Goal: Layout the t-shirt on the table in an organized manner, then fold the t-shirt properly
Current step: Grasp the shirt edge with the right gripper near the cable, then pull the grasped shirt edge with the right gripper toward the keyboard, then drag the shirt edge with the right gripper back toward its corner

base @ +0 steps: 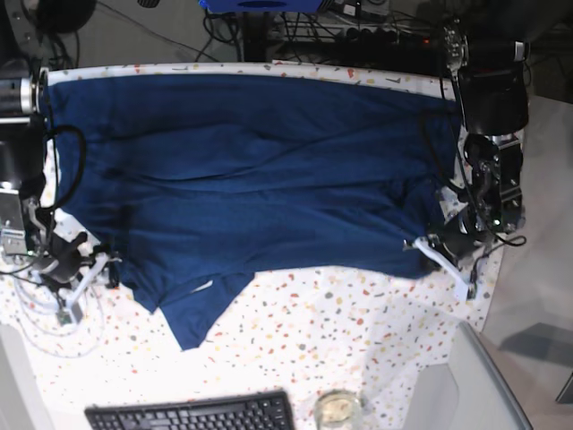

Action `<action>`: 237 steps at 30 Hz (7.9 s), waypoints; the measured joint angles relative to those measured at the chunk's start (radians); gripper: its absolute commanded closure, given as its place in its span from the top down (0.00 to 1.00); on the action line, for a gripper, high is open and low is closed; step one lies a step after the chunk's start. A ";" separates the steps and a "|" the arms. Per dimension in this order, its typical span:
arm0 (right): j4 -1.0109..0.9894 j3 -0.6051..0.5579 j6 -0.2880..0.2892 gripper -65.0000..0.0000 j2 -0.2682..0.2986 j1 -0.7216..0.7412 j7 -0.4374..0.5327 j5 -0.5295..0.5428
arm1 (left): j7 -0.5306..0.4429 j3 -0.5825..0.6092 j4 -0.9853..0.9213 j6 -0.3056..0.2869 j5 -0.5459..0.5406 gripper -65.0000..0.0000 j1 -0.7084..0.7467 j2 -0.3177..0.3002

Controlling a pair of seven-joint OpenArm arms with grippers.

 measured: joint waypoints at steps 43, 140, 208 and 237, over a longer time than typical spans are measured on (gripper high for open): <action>-0.262 -0.120 -0.008 0.00 -0.060 0.096 0.118 0.005 | 0.067 0.003 0.178 0.001 0.001 0.00 0.056 0.001; 0.754 -0.311 -0.004 0.48 -0.021 -0.408 -0.180 0.006 | 0.064 0.013 0.158 0.003 0.002 0.00 0.137 0.005; 0.109 -0.201 -0.006 0.00 -0.144 0.140 -0.039 0.002 | 0.066 0.003 0.243 0.003 0.001 0.00 0.177 0.004; -0.001 -0.194 -0.004 0.54 -0.115 0.230 -0.033 -0.002 | 0.109 0.009 0.244 0.003 0.014 0.00 0.178 0.005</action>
